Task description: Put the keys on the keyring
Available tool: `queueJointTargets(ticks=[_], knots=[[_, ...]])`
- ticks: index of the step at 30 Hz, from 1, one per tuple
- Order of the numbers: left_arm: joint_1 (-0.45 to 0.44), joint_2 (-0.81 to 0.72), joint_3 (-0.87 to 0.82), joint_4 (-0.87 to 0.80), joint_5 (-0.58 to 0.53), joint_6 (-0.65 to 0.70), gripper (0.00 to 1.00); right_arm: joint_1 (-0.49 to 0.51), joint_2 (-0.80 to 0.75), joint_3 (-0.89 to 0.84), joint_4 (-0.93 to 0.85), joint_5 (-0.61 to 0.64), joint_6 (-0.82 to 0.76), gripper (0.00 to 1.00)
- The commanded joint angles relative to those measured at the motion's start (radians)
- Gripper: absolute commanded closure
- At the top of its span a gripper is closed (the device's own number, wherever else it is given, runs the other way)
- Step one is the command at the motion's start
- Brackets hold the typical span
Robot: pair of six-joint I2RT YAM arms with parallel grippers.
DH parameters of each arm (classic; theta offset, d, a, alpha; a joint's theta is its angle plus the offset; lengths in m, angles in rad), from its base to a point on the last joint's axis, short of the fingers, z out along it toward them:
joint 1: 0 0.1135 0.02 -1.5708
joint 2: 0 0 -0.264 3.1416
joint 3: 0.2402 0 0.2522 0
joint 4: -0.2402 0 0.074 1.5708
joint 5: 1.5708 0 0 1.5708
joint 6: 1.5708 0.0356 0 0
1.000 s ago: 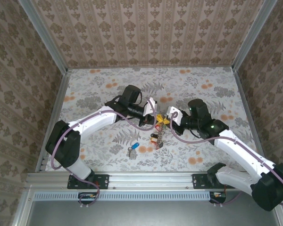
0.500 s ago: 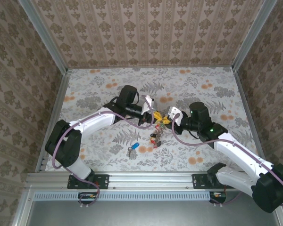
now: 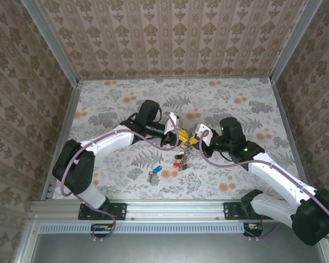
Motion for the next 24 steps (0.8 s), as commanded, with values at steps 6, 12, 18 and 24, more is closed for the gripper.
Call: queueJointTargets(ticks=[6,12,18,24], knots=[[-0.009,0.006,0.096,-0.178,-0.023,0.122,0.73,0.009,0.018,0.095,-0.095,-0.008,-0.070,1.00],[-0.013,0.020,0.115,-0.208,0.020,0.130,0.71,0.015,0.018,0.104,-0.091,0.002,-0.065,1.00],[-0.016,0.038,0.137,-0.261,0.040,0.154,0.70,0.017,0.017,0.108,-0.080,0.005,-0.057,1.00],[-0.023,0.050,0.150,-0.277,0.006,0.162,0.71,0.020,0.018,0.109,-0.061,-0.009,-0.046,1.00]])
